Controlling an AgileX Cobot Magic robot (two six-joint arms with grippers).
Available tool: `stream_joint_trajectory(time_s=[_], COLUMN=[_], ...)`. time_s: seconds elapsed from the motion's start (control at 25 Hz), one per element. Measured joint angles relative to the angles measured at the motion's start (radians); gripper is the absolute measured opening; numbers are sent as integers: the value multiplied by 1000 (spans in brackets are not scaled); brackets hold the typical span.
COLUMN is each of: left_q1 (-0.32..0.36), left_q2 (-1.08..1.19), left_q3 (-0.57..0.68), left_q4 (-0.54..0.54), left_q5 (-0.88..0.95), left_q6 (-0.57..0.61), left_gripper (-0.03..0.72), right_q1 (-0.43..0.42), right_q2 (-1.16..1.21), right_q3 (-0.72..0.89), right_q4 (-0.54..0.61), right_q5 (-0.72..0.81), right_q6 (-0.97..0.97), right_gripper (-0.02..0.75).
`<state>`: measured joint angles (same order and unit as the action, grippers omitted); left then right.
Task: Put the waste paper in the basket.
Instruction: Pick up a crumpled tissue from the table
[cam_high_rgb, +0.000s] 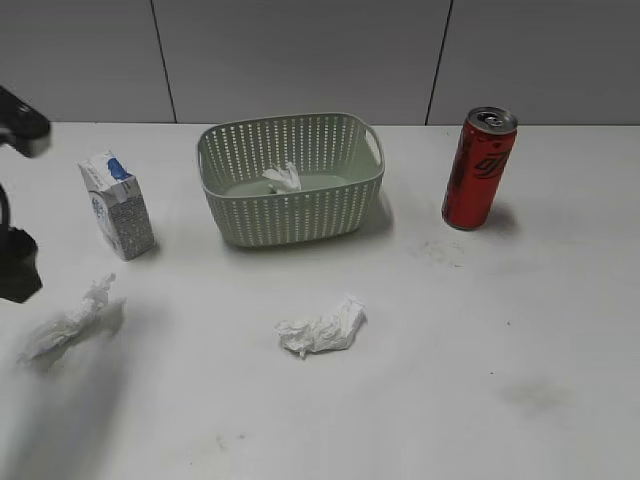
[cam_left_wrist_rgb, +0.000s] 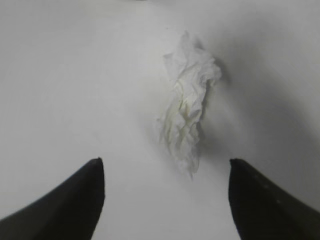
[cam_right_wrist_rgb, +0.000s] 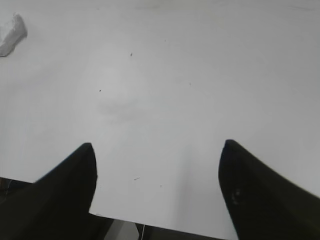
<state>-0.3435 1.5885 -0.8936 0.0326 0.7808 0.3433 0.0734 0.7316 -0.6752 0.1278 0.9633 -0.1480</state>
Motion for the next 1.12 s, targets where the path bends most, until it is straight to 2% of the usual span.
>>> stream_joint_trajectory(time_s=[0.32, 0.56, 0.68, 0.76, 0.84, 1.04, 1.12], left_q1=[-1, -1, -1, -1, -1, -1, -1], left_q2=[171, 257, 265, 266, 266, 263, 245], left_q3=[-2, -3, -9, -11, -11, -12, -24], left_q4=[7, 0, -23, -43, -60, -64, -64], left_q5=[-143, -170, -173, -174, -174, -153, -123], left_q6=[1, 1, 1, 1, 1, 1, 1], left_gripper=[568, 568, 545, 493, 405, 83, 32], right_q1=[0, 0, 0, 0, 0, 0, 0], right_q2=[-404, -608, -671, -699, -715, -726, -727], right_q3=[134, 186, 202, 218, 238, 251, 251], right_q4=[0, 0, 0, -2, -7, -13, -15], right_q5=[2, 9, 9, 9, 4, -9, -11], right_q6=[3, 5, 6, 6, 6, 6, 6], right_gripper=[571, 571, 571, 571, 571, 571, 571])
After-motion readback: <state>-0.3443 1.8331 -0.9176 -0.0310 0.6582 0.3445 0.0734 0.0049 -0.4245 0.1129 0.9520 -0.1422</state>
